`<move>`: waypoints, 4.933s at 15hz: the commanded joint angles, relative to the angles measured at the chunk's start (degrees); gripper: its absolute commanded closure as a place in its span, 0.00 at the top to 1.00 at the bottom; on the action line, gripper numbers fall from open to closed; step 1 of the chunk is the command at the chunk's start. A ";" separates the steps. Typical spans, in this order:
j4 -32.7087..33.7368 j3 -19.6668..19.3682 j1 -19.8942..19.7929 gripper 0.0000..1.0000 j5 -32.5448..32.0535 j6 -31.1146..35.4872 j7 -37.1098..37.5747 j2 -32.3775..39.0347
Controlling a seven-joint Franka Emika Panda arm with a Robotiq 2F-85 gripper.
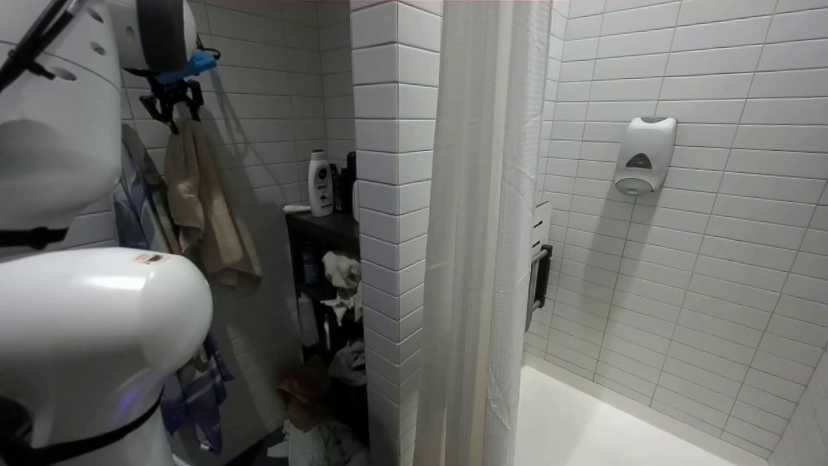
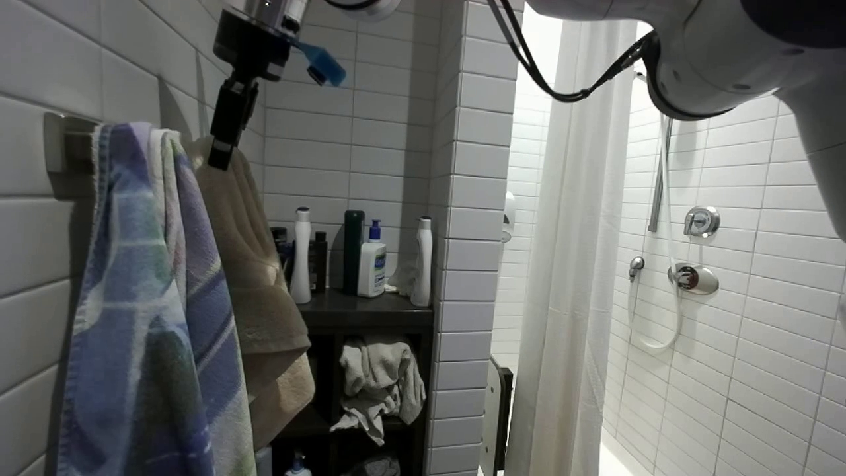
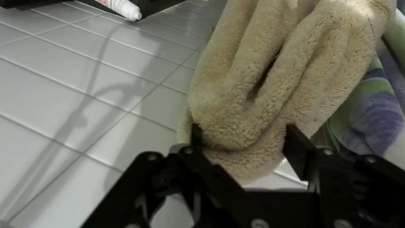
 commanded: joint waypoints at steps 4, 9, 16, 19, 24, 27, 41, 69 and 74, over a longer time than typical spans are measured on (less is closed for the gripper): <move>0.84 -0.13 -0.16 0.20 -0.38 1.32 -0.77 0.12; 1.27 0.24 -0.36 0.09 1.04 1.00 0.09 -0.49; 2.33 0.74 -0.09 0.04 1.43 1.06 0.95 -3.32; 3.11 1.03 0.23 0.04 0.76 1.48 1.31 -4.66; 2.87 0.70 0.79 0.05 -1.30 1.50 2.12 -7.15; 1.47 0.31 0.15 0.05 -1.26 1.62 3.78 -9.30; -8.31 -1.88 -1.90 0.05 -0.30 1.62 10.33 -18.95; -29.07 -3.88 -9.72 0.05 12.38 9.45 19.55 -30.39; -34.45 -5.01 -10.39 0.05 16.32 10.60 19.86 -35.12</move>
